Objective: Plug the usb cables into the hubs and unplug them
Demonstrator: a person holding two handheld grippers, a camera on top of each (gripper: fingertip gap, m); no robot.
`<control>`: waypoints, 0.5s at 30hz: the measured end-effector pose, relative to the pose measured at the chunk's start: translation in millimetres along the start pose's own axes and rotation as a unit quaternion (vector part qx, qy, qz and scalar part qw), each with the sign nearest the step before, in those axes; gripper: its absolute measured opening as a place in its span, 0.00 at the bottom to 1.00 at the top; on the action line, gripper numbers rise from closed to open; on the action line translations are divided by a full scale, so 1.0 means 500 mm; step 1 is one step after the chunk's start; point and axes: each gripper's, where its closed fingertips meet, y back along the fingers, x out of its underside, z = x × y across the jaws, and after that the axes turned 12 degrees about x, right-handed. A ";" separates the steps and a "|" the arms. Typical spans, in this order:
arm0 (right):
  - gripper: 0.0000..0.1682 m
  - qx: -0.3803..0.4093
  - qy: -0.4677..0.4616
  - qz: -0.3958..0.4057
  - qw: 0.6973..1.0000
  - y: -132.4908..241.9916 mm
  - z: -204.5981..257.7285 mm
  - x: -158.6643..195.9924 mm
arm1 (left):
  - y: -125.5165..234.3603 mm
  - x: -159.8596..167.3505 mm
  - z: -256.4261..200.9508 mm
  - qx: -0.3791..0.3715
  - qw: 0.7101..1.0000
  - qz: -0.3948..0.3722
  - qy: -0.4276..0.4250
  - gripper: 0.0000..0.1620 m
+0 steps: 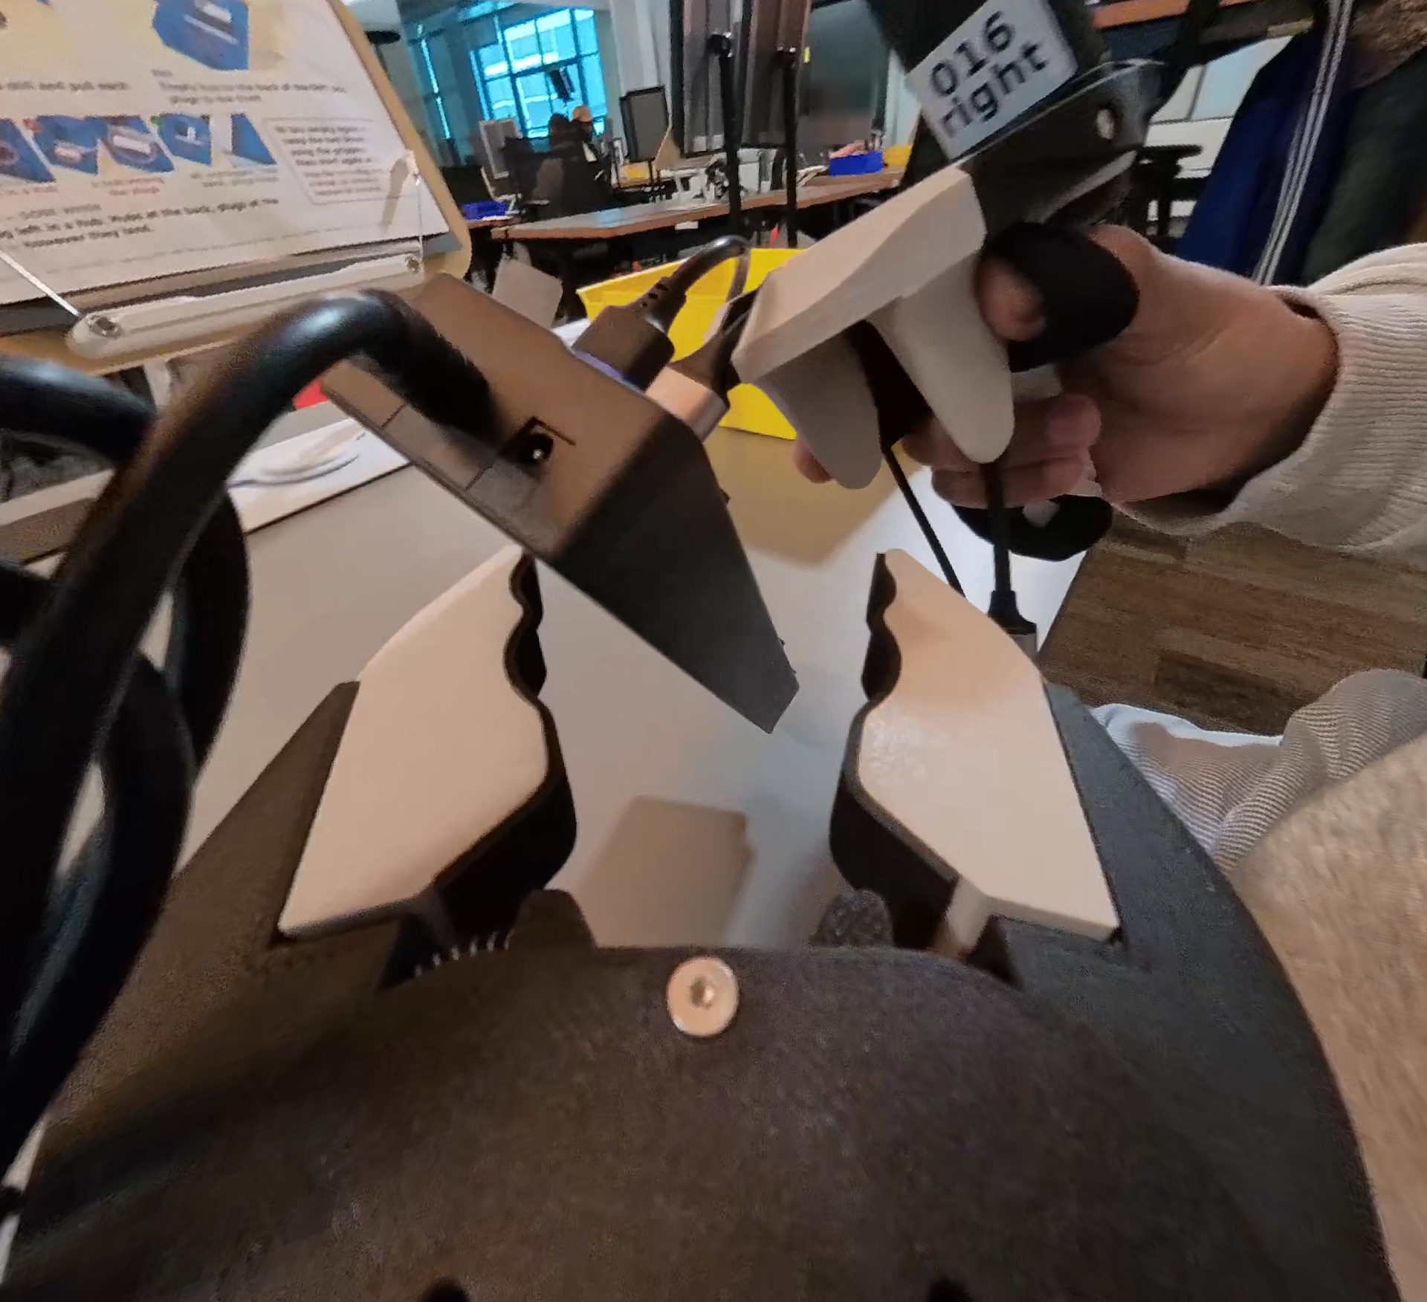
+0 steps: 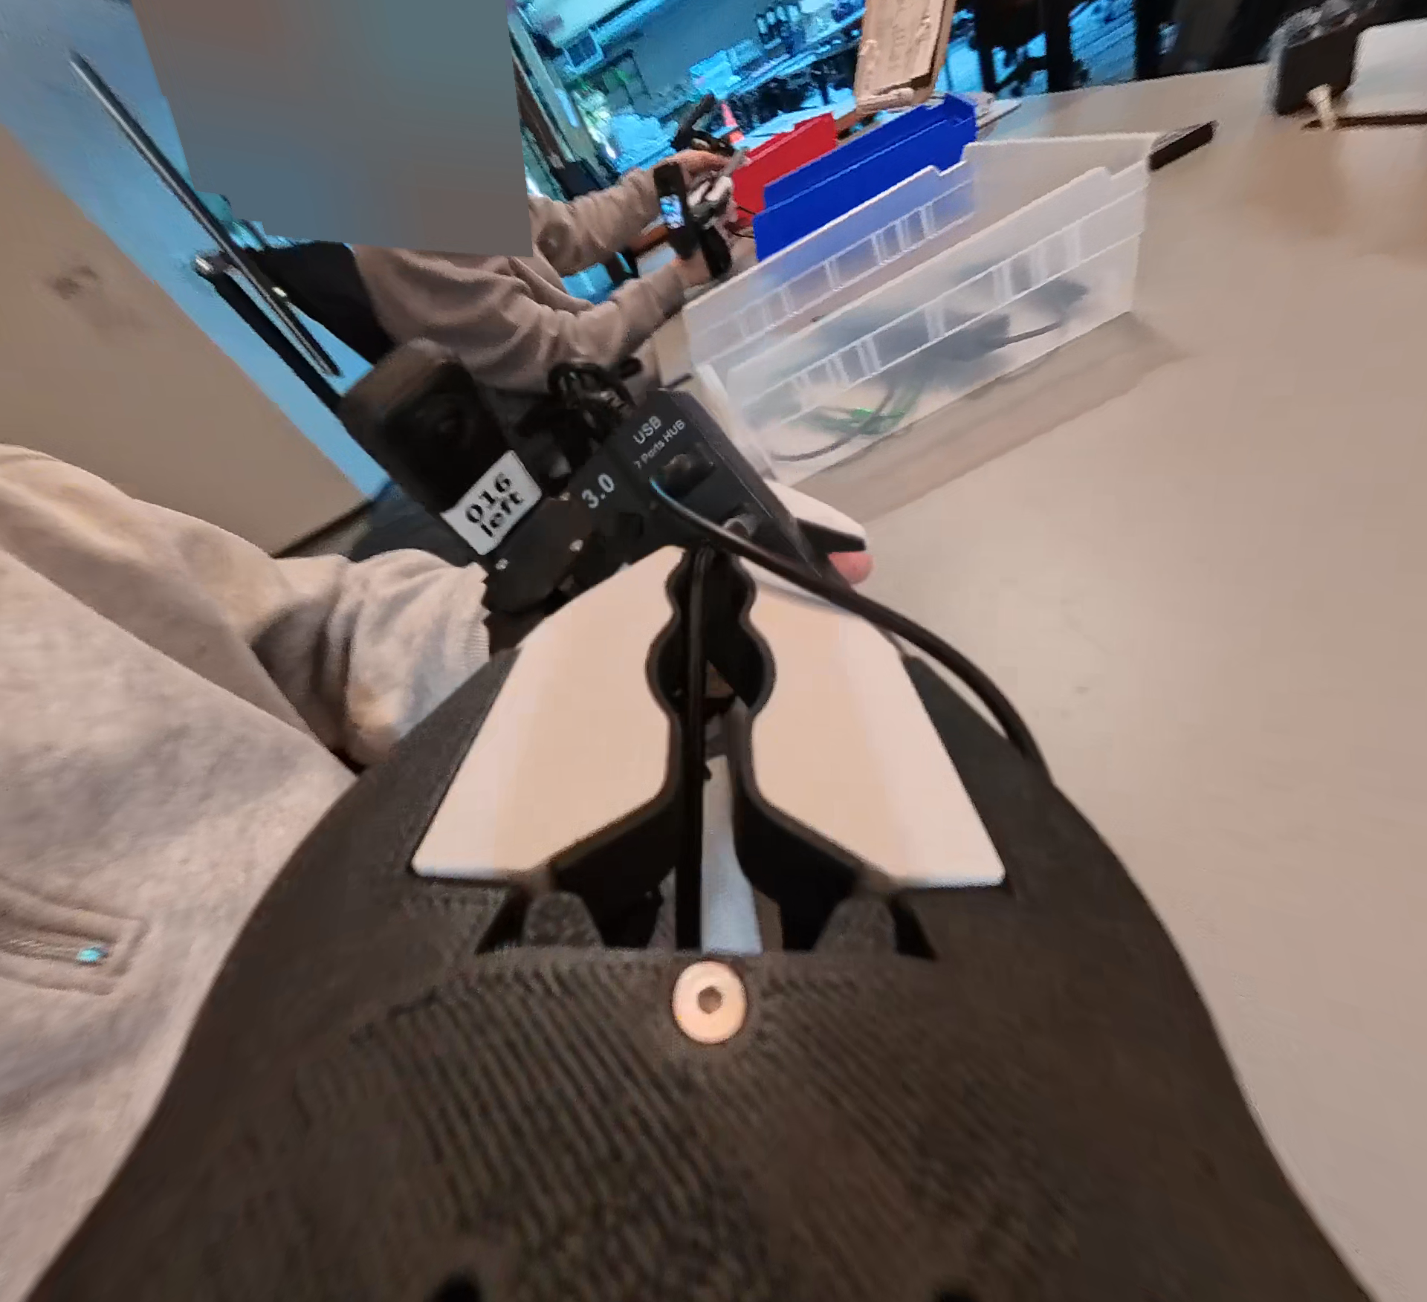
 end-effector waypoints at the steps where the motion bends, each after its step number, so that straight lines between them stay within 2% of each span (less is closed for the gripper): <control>1: 0.05 -0.013 -0.019 -0.001 1.000 0.001 0.001 -0.001 | -0.001 -0.002 -0.004 0.004 1.000 -0.002 -0.005 0.53; 5: 0.05 -0.060 -0.070 0.006 0.996 0.003 0.008 0.001 | -0.005 -0.003 -0.009 0.007 1.000 -0.004 -0.014 0.61; 8: 0.05 -0.075 -0.073 0.015 0.994 0.002 0.015 0.008 | -0.001 -0.005 0.003 -0.010 1.000 -0.007 -0.016 0.65; 10: 0.05 -0.079 -0.062 0.022 0.995 0.002 0.020 0.012 | 0.005 -0.014 0.006 -0.012 0.999 -0.021 -0.021 0.65; 15: 0.06 -0.100 -0.072 0.021 0.992 0.006 0.027 0.009 | 0.007 -0.023 -0.027 0.050 0.997 -0.045 -0.025 0.58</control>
